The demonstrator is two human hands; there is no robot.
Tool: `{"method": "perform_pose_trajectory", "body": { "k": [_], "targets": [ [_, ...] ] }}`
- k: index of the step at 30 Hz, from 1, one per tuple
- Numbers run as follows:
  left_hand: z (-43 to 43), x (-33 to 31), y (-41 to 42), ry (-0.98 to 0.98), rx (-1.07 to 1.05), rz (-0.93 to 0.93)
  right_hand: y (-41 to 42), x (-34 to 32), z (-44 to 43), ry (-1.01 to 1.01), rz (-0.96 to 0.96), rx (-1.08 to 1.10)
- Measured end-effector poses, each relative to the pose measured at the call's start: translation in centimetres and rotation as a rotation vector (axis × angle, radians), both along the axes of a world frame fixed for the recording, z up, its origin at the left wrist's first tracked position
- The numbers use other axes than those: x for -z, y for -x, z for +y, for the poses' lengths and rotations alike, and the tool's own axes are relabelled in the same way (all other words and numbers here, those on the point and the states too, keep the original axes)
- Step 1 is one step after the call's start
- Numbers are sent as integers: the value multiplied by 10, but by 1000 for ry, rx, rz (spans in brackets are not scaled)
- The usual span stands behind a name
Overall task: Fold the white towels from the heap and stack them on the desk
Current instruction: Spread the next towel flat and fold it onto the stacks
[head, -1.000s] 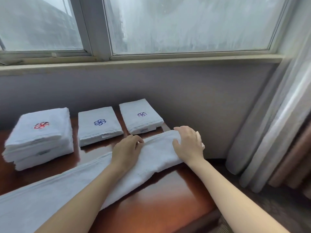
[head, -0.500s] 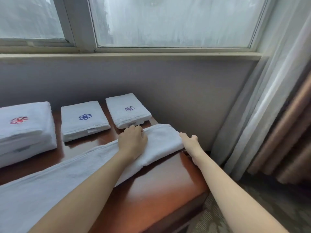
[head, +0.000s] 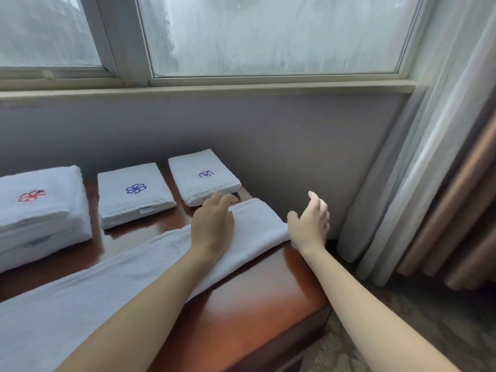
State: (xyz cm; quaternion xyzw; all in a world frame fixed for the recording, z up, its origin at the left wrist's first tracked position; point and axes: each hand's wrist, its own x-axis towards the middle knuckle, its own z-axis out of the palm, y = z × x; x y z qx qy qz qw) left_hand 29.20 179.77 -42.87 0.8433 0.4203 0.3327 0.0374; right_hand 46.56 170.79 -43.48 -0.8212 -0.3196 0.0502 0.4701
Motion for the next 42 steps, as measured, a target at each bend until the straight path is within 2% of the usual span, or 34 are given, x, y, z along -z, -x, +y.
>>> {"method": "perform_pose_trajectory", "body": {
  "k": [2, 6, 11, 19, 22, 24, 31, 35, 38, 42],
  "targets": [
    [-3, -3, 2, 4, 10, -68, 16, -6, 0, -38, -170, -152],
    [-4, -8, 25, 95, -4, -121, 52, -18, 4, 16, -300, -489],
    [-12, -12, 90, 151, -76, -77, 111, -22, 16, 127, -343, -728],
    [-52, -5, 231, 151, -305, -22, 221, -15, 24, 135, -432, -1015],
    [-59, -3, 253, 195, -329, 28, 236, -10, 24, 108, -463, -1036],
    [-91, -8, 336, 203, -526, 7, 319, -15, 22, 78, -504, -1222],
    [-109, 1, 400, 220, -704, 81, 379, -9, 18, 93, -543, -1308],
    [-118, 16, 428, 325, -835, 116, 400, 4, 17, 186, -671, -1328],
    [-114, 22, 432, 442, -931, 106, 403, 11, 18, 272, -739, -1328],
    [-106, 19, 436, 449, -975, 7, 404, 15, 21, 284, -778, -1317]
  ]
}}
